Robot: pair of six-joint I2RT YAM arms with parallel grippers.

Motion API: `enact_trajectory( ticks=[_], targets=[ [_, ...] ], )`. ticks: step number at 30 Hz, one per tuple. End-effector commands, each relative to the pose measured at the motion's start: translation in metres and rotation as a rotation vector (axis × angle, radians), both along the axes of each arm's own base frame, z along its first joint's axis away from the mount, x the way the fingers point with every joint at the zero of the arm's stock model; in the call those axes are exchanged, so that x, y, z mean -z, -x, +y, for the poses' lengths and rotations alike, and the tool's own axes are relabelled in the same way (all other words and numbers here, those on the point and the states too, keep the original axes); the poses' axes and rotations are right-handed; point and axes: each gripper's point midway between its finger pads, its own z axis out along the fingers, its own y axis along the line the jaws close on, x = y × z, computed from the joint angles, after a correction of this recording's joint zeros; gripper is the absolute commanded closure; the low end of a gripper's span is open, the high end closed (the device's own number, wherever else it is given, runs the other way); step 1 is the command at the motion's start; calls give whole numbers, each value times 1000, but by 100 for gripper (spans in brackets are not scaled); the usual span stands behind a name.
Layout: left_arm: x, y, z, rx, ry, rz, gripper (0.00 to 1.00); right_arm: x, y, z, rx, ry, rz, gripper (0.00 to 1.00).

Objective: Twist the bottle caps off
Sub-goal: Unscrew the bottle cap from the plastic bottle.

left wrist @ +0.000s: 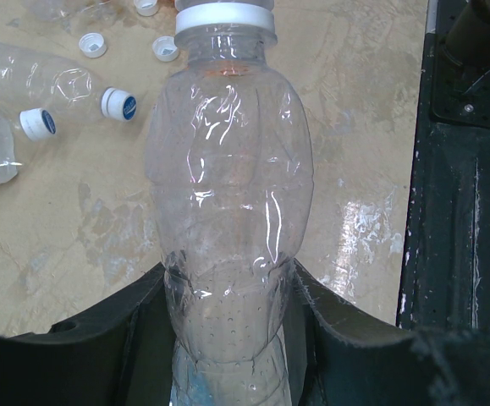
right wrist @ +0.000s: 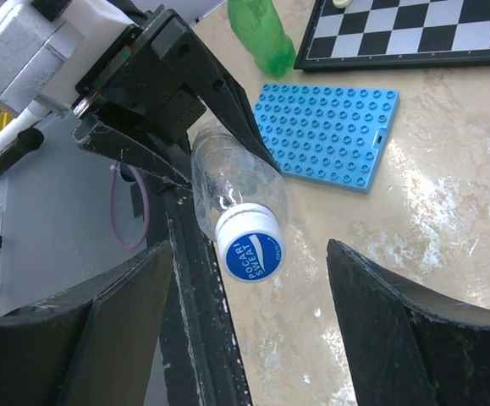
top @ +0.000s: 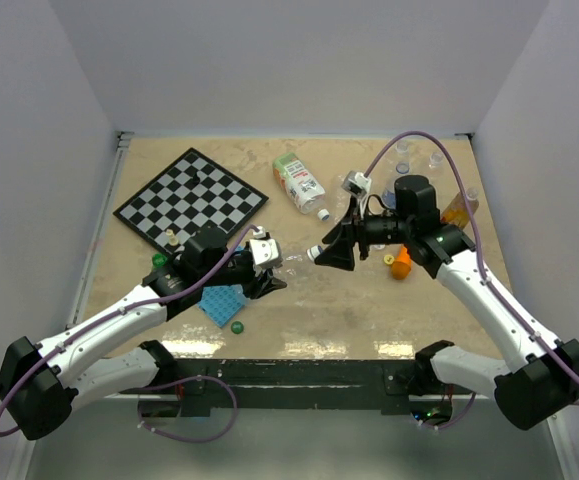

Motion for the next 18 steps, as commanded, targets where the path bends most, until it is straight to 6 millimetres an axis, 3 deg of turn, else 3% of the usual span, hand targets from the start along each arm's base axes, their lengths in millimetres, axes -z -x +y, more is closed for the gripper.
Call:
enact_trajectory(
  ticks=[1,9,14,18],
  targets=[
    [-15,-4,-3,-9,38,-27,98,-9,1,8,-31,-28,-12,27],
    [-14,-4,-3,-8,36,-28,98,-12,8,10,-82,-45,-16,60],
    [-15,-4,-3,-8,38,-28,98,-15,11,11,-106,-54,-44,100],
    [-14,-4,-3,-8,37,-27,98,-9,10,10,-154,-32,-117,100]
  ],
)
